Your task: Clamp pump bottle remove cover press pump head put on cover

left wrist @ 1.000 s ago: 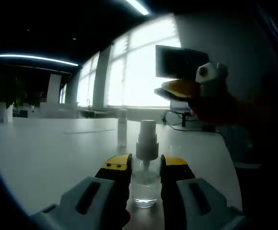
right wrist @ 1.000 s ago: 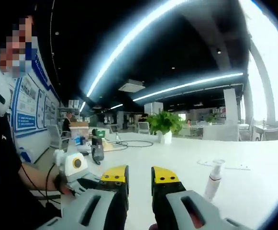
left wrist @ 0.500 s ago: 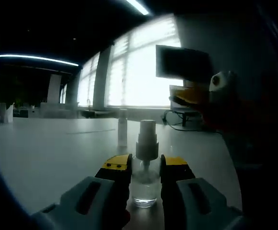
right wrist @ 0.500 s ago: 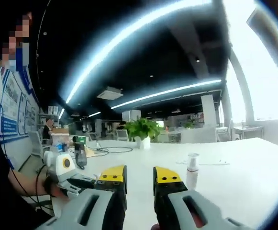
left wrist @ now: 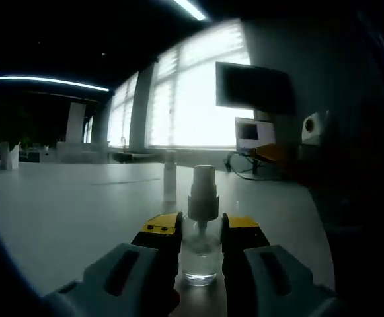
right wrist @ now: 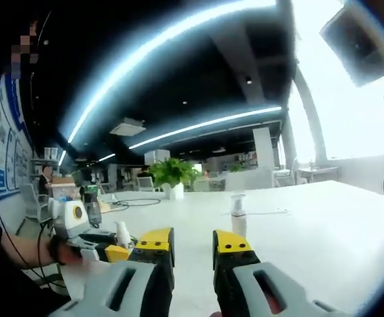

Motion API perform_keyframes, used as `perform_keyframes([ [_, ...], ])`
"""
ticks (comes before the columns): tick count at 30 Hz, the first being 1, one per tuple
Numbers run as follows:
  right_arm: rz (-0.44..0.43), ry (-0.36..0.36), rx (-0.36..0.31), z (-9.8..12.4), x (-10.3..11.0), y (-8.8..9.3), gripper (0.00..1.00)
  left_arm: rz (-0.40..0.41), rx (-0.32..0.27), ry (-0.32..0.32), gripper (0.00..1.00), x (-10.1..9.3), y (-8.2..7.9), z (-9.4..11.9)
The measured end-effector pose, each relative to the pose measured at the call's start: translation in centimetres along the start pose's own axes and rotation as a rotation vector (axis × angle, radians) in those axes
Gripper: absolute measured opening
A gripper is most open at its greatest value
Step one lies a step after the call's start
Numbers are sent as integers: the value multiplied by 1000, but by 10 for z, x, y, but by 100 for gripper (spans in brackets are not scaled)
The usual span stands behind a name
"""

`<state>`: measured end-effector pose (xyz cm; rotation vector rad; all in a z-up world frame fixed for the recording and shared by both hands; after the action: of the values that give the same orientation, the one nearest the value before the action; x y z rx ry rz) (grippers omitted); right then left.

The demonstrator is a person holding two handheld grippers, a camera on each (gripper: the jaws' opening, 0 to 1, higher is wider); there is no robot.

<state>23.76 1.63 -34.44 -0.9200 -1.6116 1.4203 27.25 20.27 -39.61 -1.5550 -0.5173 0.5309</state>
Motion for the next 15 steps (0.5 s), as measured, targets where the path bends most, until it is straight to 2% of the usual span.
perform_keyframes([
  [10, -11, 20, 46, -6, -8, 16, 18, 0, 1, -4, 15, 1, 0, 0],
  [15, 26, 37, 83, -7, -11, 24, 18, -2, 1, -3, 15, 2, 1, 0],
])
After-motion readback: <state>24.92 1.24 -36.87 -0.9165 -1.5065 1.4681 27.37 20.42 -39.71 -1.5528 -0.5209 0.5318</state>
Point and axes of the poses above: the point that each gripper's makers call its tool centre point, and the gripper's own axes: z roughly backward along the fingers, x roughly to its left, y roughly out of its underside, the point moved 4 cm from there along z, roughly backward along the fingers, and after that the axes turned 1 degree about y, right-handed, at the moved point
